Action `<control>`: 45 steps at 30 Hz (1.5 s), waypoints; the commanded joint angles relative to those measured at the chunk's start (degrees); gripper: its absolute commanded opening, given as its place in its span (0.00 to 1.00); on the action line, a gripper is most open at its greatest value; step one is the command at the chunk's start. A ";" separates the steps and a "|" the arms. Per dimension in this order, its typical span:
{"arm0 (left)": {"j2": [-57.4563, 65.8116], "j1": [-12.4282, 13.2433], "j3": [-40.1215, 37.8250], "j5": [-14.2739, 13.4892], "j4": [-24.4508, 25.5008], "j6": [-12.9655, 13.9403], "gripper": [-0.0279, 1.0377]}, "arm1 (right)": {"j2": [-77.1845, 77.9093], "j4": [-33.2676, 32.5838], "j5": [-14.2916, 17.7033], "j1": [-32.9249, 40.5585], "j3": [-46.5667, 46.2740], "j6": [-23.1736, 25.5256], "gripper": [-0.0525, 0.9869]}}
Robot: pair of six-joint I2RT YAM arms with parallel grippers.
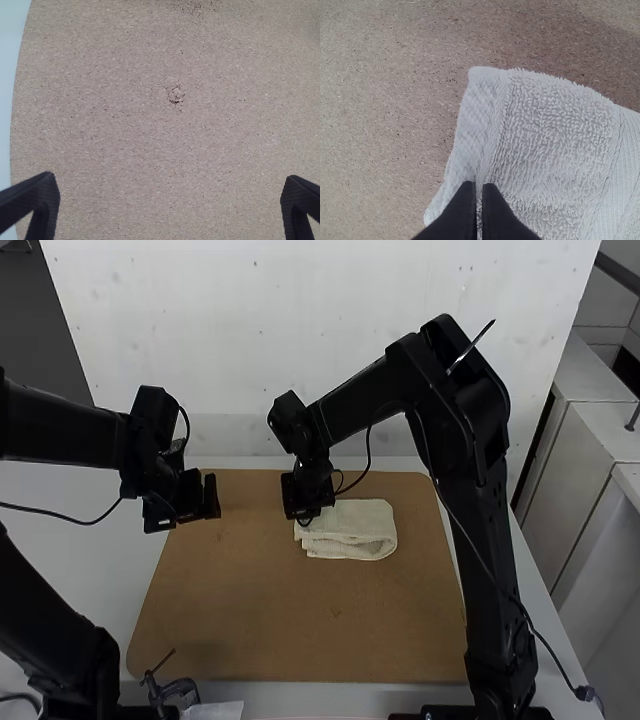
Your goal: Fold the towel.
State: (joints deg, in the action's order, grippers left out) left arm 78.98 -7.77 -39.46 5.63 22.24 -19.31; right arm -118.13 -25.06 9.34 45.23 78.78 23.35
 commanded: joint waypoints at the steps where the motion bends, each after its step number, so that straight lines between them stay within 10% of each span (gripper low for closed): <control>1: -0.76 0.48 0.26 0.26 -0.35 0.85 0.96 | 0.79 0.19 0.85 -1.90 -0.12 -0.06 0.07; 9: -3.04 0.56 -0.09 0.35 -0.35 0.94 0.96 | 10.28 -1.57 0.68 -6.91 -2.05 -1.03 0.50; 13: -4.98 0.65 -0.97 0.26 0.08 1.12 0.96 | 15.91 -1.13 0.24 -11.22 -5.66 -2.44 0.97; 30: -11.83 1.62 0.44 -4.31 1.40 3.84 0.96 | 50.45 14.51 -0.64 -37.15 -39.41 -15.62 0.98; 45: -38.81 -0.84 5.54 -11.08 8.17 2.79 0.95 | 96.77 14.86 0.24 -41.01 -59.54 -21.60 0.97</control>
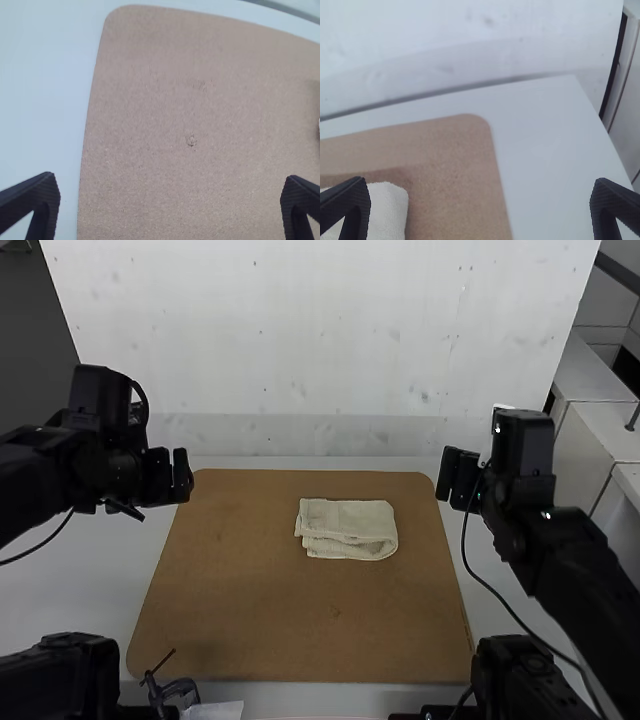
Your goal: Fold the towel.
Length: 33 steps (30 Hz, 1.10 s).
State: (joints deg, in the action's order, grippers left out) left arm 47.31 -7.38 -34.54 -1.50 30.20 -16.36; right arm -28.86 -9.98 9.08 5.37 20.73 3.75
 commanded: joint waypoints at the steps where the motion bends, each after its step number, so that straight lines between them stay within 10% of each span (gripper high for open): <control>1: -9.69 -1.41 0.97 -4.13 0.30 -0.25 0.95 | 10.58 -0.83 0.50 -1.41 -2.10 -2.52 0.97; 13: -31.14 -1.68 5.98 -6.33 -0.14 -0.78 0.95 | 29.65 -2.68 0.23 -1.67 -6.05 -5.42 0.97; 28: -45.02 7.29 6.16 -5.62 4.08 0.72 0.93 | 29.48 -1.54 0.23 -1.76 -6.58 -6.30 0.97; 33: -45.73 7.46 7.65 -4.04 10.41 8.27 0.94 | 29.39 -5.58 0.06 -1.94 -5.61 -7.79 0.97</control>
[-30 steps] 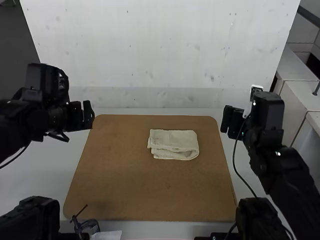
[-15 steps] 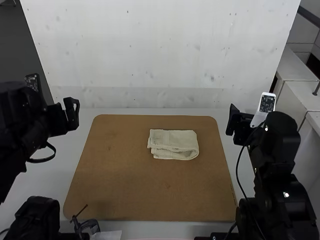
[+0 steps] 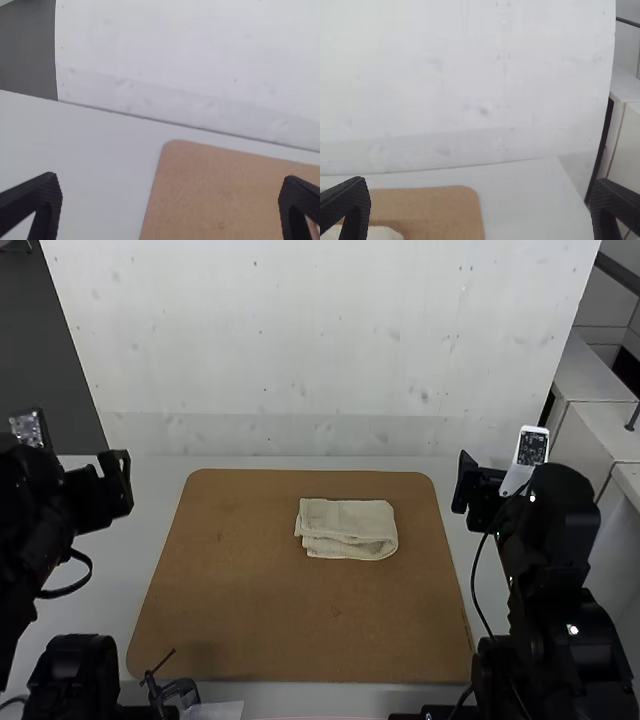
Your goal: Fold the towel.
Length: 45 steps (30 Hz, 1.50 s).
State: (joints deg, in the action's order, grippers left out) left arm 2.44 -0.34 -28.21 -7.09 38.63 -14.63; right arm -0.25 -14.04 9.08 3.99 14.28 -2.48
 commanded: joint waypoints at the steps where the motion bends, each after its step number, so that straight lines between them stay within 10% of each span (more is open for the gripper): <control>1: -0.86 0.43 2.19 1.99 3.29 9.18 0.94 | 0.69 -2.66 0.15 -0.56 1.54 -1.56 0.97; 14: -1.56 0.60 3.33 7.80 14.89 13.23 0.94 | -0.19 -26.12 -0.03 -0.74 8.04 0.02 0.97; 25: -1.56 0.95 3.25 8.76 14.89 13.49 0.95 | -0.01 -37.46 -1.26 -0.21 10.50 2.74 0.97; 45: -1.47 0.95 3.16 7.44 14.89 12.35 0.95 | 0.43 -41.59 -4.86 -0.39 11.38 3.97 0.97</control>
